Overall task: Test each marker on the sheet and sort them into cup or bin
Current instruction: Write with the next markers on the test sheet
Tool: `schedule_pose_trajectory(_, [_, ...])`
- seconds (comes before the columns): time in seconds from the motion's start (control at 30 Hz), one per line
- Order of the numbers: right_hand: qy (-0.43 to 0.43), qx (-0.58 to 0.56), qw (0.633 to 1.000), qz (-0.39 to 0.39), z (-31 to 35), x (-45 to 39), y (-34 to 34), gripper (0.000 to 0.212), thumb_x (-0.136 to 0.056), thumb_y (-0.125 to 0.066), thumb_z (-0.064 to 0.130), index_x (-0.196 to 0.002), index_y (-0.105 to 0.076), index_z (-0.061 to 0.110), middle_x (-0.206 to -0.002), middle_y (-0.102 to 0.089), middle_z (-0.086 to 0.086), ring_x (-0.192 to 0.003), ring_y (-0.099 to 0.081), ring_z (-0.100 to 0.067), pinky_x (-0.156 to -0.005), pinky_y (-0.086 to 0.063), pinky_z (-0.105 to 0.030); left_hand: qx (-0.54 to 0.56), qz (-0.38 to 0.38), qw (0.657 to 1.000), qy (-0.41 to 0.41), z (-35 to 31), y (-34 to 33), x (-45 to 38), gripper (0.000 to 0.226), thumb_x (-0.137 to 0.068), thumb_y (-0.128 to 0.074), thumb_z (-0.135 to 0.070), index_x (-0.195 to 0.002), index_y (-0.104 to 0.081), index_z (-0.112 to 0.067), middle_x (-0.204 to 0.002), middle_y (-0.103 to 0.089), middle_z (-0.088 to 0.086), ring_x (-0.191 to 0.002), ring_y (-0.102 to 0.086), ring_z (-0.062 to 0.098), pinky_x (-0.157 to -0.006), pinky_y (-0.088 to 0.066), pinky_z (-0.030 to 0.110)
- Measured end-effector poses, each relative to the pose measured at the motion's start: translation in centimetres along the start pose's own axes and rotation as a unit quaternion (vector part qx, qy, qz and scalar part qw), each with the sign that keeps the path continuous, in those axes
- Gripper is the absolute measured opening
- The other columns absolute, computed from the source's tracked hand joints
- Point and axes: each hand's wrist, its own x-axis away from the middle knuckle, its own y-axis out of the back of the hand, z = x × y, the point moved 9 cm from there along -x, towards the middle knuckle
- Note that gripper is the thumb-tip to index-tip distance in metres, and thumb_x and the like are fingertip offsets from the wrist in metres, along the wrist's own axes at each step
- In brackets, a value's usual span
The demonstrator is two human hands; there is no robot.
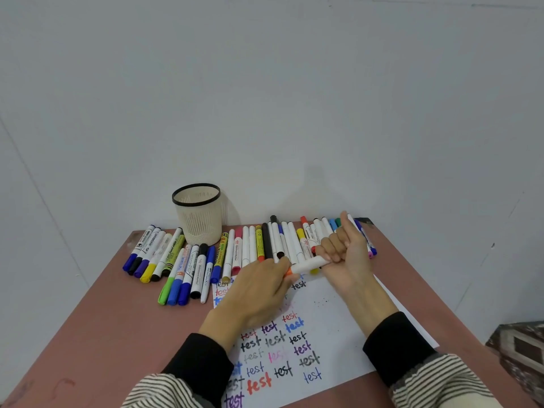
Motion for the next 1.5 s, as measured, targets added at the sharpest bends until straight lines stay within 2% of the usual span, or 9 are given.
schedule_pose_trajectory(0.37, [-0.01,0.031,0.999,0.043,0.4,-0.1,-0.7,0.051,-0.092,-0.056,0.037,-0.049,-0.036,0.018,-0.041,-0.028,0.005,-0.038,-0.028,-0.006,-0.041,-0.028,-0.019,0.066,0.01,0.998,-0.007,-0.7,-0.5,0.4,0.038,-0.098,-0.023,-0.057,-0.075,-0.041,-0.032,-0.061,-0.043,-0.008,-0.05,-0.038,0.006,-0.051,-0.031,0.017])
schedule_pose_trajectory(0.43, [-0.009,0.015,0.997,0.078,0.2,0.1,-1.6,0.031,-0.087,-0.061,0.039,-0.071,-0.057,0.012,-0.063,-0.053,-0.001,-0.065,-0.056,-0.013,-0.068,-0.049,-0.022,0.078,-0.016,0.997,0.006,0.0,0.2,0.2,0.041,-0.095,-0.02,-0.06,-0.081,-0.044,-0.03,-0.061,-0.045,-0.008,-0.049,-0.039,0.005,-0.051,-0.035,0.016])
schedule_pose_trajectory(0.5, [-0.026,0.042,0.994,0.098,-0.5,0.1,-1.8,0.039,-0.084,-0.061,0.042,-0.102,-0.063,0.007,-0.099,-0.065,-0.01,-0.103,-0.06,-0.022,-0.094,-0.048,-0.032,0.08,-0.043,0.996,0.015,0.8,0.9,0.1,0.047,-0.09,-0.015,-0.064,-0.083,-0.045,-0.028,-0.061,-0.046,-0.008,-0.05,-0.04,0.005,-0.051,-0.037,0.016])
schedule_pose_trajectory(0.67, [-0.006,0.34,0.931,0.128,-2.5,0.3,-1.8,0.048,-0.088,-0.053,0.05,-0.12,-0.068,0.019,-0.132,-0.059,0.006,-0.128,-0.047,-0.013,-0.104,-0.037,-0.032,0.007,-0.075,0.997,-0.005,1.0,1.4,0.2,0.059,-0.088,-0.006,-0.071,-0.087,-0.045,-0.027,-0.069,-0.055,-0.006,-0.059,-0.053,0.01,-0.06,-0.048,0.026])
schedule_pose_trajectory(0.8, [0.042,0.372,0.925,0.067,-1.6,0.0,-1.0,0.062,-0.088,-0.032,0.067,-0.105,-0.076,0.026,-0.128,-0.061,0.008,-0.118,-0.054,-0.015,-0.102,-0.041,-0.039,-0.013,-0.085,0.996,0.016,1.6,1.7,0.0,0.051,-0.088,-0.014,-0.067,-0.089,-0.044,-0.026,-0.067,-0.049,-0.009,-0.057,-0.047,0.006,-0.053,-0.034,0.017])
schedule_pose_trajectory(0.97, [0.054,0.377,0.925,-0.011,0.0,-0.2,0.7,0.086,-0.078,-0.022,0.08,-0.082,-0.077,0.014,-0.082,-0.066,-0.018,-0.062,-0.054,-0.018,-0.058,-0.042,-0.027,0.272,-0.223,0.922,0.161,6.2,3.9,1.6,0.032,-0.099,-0.027,-0.047,-0.098,-0.046,-0.021,-0.072,-0.049,-0.007,-0.059,-0.046,0.001,-0.058,-0.036,0.017])
schedule_pose_trajectory(1.13, [0.04,0.383,0.922,0.048,-1.3,1.0,-0.7,0.056,-0.087,-0.043,0.06,-0.098,-0.072,0.013,-0.079,-0.072,-0.013,-0.05,-0.054,-0.011,-0.045,-0.045,-0.02,0.376,-0.277,0.861,0.201,7.6,3.8,2.4,0.03,-0.103,-0.031,-0.037,-0.095,-0.047,-0.013,-0.069,-0.045,-0.002,-0.053,-0.042,-0.001,-0.051,-0.038,0.013])
schedule_pose_trajectory(1.23, [0.042,0.492,0.865,0.087,-2.4,1.5,-0.7,0.029,-0.088,-0.066,0.037,-0.084,-0.063,0.008,-0.072,-0.065,-0.006,-0.047,-0.048,-0.006,-0.041,-0.038,-0.016,0.409,-0.275,0.851,0.184,7.1,3.5,2.3,0.033,-0.102,-0.035,-0.04,-0.088,-0.047,-0.013,-0.067,-0.044,-0.002,-0.054,-0.039,0.0,-0.051,-0.037,0.014])
schedule_pose_trajectory(1.5, [0.09,0.605,0.789,0.06,-3.0,1.5,0.6,0.039,-0.088,-0.061,0.006,-0.058,-0.037,0.013,-0.054,-0.037,0.003,-0.046,-0.035,-0.002,-0.044,-0.032,-0.009,0.399,-0.233,0.871,0.166,6.4,2.0,1.7,0.039,-0.099,-0.033,-0.046,-0.092,-0.053,-0.012,-0.063,-0.046,-0.004,-0.055,-0.043,0.003,-0.055,-0.041,0.02])
